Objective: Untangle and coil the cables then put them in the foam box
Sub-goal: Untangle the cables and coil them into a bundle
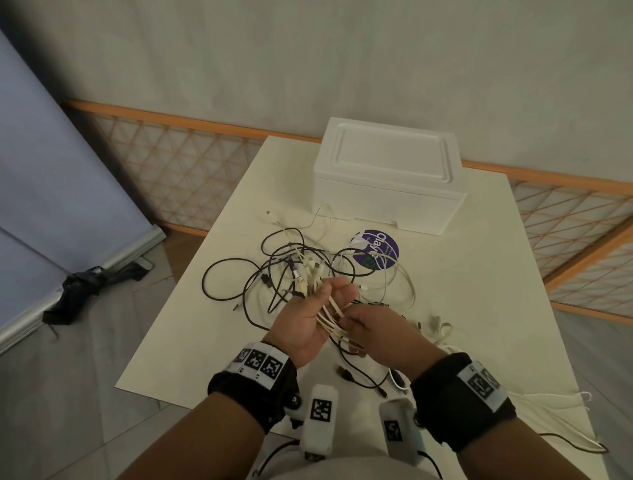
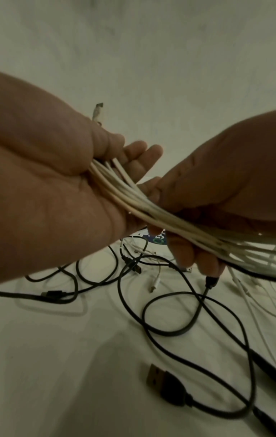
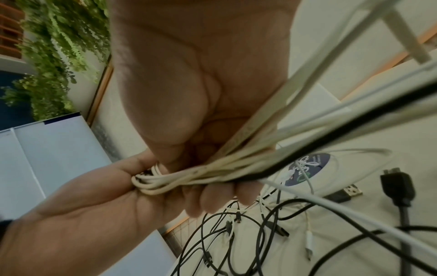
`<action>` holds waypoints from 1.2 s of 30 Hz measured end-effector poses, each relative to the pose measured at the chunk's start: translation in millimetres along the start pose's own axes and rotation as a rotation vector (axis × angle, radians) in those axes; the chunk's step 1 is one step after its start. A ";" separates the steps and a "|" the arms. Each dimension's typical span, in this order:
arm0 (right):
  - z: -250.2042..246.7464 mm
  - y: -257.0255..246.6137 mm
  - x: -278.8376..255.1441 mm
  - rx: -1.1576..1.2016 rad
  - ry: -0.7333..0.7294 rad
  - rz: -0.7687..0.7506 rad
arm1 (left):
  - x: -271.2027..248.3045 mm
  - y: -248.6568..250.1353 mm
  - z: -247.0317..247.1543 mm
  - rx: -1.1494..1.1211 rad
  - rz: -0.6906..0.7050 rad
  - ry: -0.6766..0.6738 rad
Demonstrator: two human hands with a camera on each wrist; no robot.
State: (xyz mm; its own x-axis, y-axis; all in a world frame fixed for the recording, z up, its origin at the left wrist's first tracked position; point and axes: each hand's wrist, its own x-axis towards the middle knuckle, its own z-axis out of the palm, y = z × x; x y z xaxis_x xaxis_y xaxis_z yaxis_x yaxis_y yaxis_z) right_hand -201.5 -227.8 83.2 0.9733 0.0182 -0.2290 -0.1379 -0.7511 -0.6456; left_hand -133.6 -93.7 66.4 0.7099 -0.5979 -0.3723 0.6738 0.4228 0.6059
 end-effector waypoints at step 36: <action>-33.1 25.7 -21.9 -0.109 0.010 0.107 | -11.8 10.0 -29.3 0.247 0.239 0.333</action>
State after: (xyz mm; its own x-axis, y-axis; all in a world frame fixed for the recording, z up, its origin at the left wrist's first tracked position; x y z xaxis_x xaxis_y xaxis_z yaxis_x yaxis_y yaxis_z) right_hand -220.3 -269.3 95.8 0.9559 -0.0724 -0.2845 -0.2210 -0.8154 -0.5350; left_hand -129.3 -62.4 56.2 0.8934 -0.2358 -0.3824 0.4432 0.3233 0.8361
